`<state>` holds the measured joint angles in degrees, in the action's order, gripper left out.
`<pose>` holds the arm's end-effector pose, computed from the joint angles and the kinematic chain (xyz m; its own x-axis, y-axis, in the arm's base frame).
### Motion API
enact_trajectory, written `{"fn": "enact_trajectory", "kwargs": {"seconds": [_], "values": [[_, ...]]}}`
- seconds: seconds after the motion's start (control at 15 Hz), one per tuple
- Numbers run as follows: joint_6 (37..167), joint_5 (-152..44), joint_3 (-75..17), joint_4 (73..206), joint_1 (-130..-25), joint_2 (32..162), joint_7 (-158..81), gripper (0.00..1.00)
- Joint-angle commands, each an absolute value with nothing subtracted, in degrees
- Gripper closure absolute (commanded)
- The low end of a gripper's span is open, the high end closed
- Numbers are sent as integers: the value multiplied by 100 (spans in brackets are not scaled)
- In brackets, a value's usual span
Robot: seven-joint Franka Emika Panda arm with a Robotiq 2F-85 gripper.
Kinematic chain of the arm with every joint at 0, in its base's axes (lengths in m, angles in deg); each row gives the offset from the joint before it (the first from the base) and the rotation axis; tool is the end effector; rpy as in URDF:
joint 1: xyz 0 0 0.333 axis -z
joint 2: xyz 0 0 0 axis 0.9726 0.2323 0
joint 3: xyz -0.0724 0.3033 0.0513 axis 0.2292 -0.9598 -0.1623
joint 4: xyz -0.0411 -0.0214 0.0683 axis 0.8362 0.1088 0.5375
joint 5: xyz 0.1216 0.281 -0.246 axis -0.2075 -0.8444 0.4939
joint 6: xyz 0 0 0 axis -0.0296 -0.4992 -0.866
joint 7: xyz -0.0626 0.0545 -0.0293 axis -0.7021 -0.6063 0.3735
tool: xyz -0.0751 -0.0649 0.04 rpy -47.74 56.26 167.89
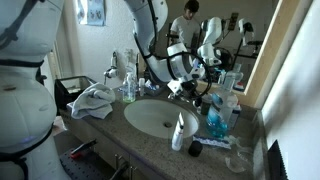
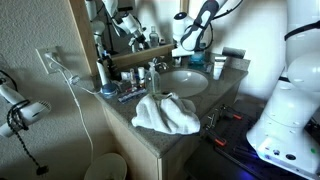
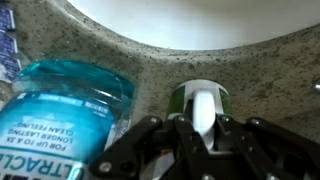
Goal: Put the mug cup in the sink
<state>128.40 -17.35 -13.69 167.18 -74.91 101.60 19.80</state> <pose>0.5791 -0.1816 0.2816 0.6247 -0.5928 0.5083 -0.7270 -0.6792 0.1013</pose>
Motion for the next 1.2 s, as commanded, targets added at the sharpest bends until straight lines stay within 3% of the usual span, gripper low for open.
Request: {"fn": "enact_trajectory", "kwargs": {"seconds": [0.0, 0.6, 1.13], "values": [[12927, -1896, -1263, 16883, -7667, 9824, 2061, 98], [12315, -1841, -1381, 17593, -7892, 8720, 2374, 98], [11166, -2174, -2255, 18759, -7524, 7422, 2145, 98]]}}
